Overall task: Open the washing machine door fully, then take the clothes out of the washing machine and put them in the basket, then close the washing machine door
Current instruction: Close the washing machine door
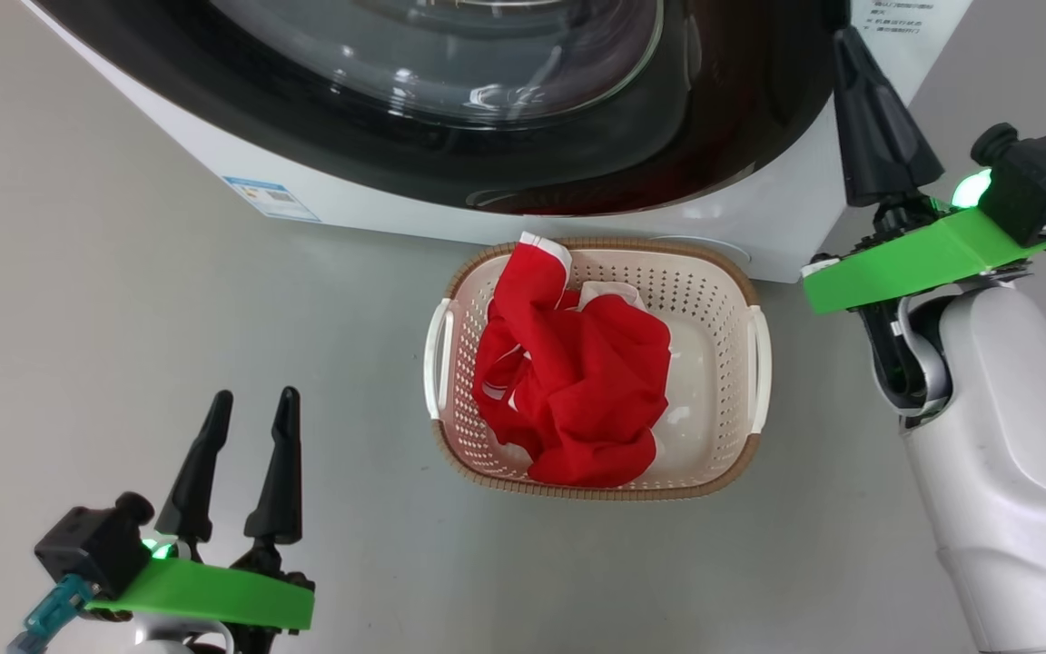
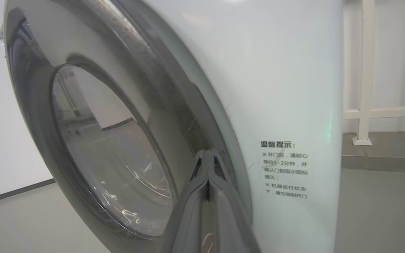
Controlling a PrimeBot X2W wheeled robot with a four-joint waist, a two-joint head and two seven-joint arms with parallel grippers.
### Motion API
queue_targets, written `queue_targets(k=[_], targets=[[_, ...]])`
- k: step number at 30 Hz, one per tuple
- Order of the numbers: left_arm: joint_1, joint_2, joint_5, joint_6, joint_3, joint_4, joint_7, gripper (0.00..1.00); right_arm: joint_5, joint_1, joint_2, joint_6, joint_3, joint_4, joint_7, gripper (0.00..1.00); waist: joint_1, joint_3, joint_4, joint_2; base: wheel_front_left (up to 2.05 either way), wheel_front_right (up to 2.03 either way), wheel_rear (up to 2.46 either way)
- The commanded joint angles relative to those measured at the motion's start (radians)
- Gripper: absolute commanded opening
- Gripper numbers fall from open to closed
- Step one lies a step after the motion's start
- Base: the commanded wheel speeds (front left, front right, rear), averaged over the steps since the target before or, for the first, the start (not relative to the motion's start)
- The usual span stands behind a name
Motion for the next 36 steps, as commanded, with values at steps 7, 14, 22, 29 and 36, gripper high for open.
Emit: queue_targets(k=[7,14,22,29,36], targets=[[0.005,0.035,0.0,-0.005,0.042,-0.019,-0.008,1.0,0.02,0.052,0.015,-0.008,0.03,-0.039,-0.005,0.0,0.0,-0.017,-0.014,0.0,0.0,0.0,0.0],[0.026,0.042,0.009,-0.005,0.048,-0.019,-0.008,1.0,0.03,0.122,0.015,-0.008,0.048,-0.049,-0.005,0.0,0.0,-0.051,-0.034,0.0,0.0,0.0,0.0],[0.048,0.06,0.019,-0.005,0.057,-0.018,-0.008,1.0,0.033,0.216,0.015,-0.008,0.066,-0.071,-0.005,0.0,0.0,-0.092,-0.063,0.0,0.0,0.0,0.0],[0.078,0.081,0.024,-0.005,0.064,-0.025,-0.008,1.0,0.029,0.322,0.015,-0.008,0.062,-0.095,-0.005,0.33,0.0,-0.141,-0.093,0.0,0.0,0.0,0.0],[0.102,0.098,0.033,-0.005,0.067,-0.033,-0.008,1.0,0.031,0.417,0.015,-0.008,0.041,-0.12,-0.005,1.0,0.0,-0.18,-0.122,0.0,0.0,0.0,0.0]])
